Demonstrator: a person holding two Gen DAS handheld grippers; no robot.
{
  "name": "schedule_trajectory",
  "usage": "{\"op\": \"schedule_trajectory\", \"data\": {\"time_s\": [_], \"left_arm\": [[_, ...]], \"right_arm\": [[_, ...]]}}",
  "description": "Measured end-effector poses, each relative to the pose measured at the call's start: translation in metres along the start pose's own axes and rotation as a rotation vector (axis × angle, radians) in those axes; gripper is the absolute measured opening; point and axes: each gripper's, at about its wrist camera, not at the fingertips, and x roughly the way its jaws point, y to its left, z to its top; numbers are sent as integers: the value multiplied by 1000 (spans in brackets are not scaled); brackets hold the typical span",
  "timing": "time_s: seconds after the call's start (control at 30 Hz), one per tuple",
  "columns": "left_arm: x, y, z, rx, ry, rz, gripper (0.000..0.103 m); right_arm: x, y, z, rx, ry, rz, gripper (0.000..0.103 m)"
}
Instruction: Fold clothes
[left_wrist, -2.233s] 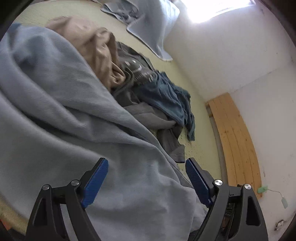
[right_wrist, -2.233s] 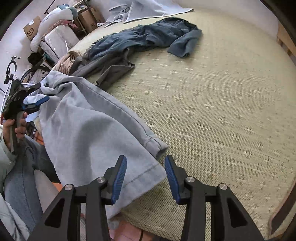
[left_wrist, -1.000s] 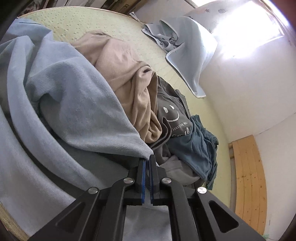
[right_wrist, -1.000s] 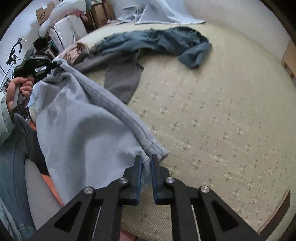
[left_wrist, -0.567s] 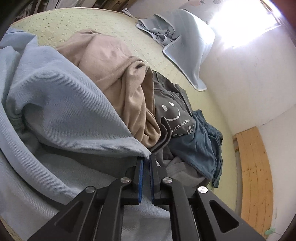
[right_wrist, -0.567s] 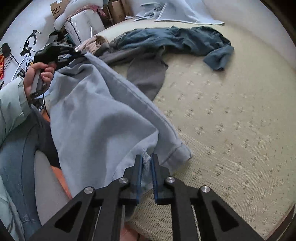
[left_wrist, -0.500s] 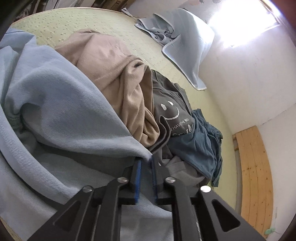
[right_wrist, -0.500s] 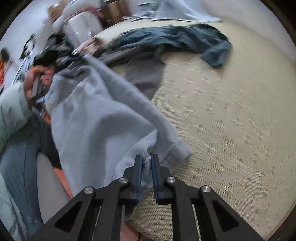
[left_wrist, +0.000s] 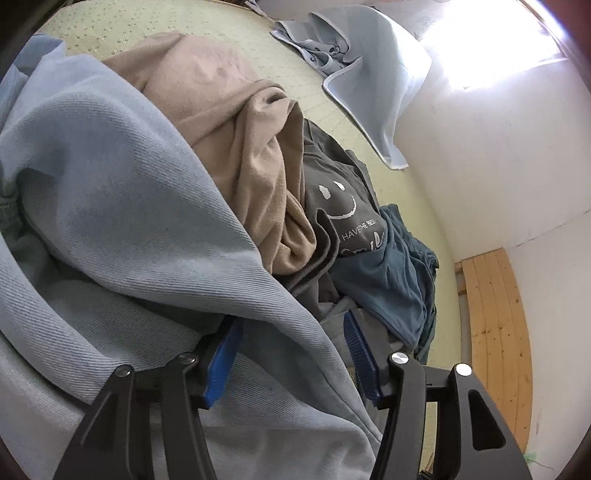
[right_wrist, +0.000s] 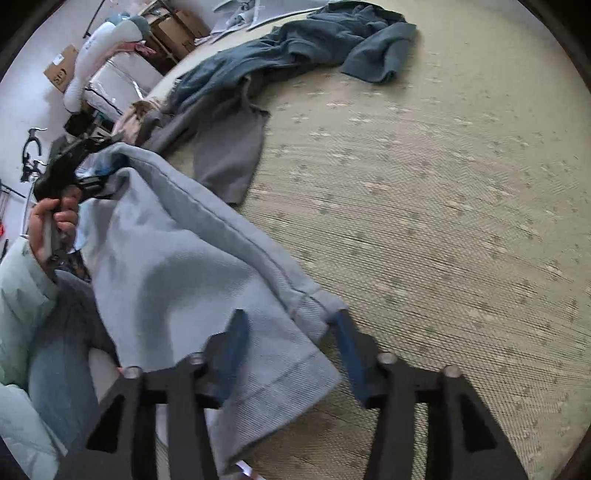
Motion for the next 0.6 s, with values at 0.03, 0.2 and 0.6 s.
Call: {"op": "schedule_trajectory", "data": {"time_s": [0.03,0.2,0.6], "left_arm": [[0,0,0,-2,1,-2,61],[-3,2,1,-14,-5,-22,61],[-11,3,8,-59,-47,-72,61]], "right_arm": [[3,0,2,-7,4,-16,56],[7,-2,11,-26,-15,-67,54],[8,53,-2,-265,-28,-298,12]]}}
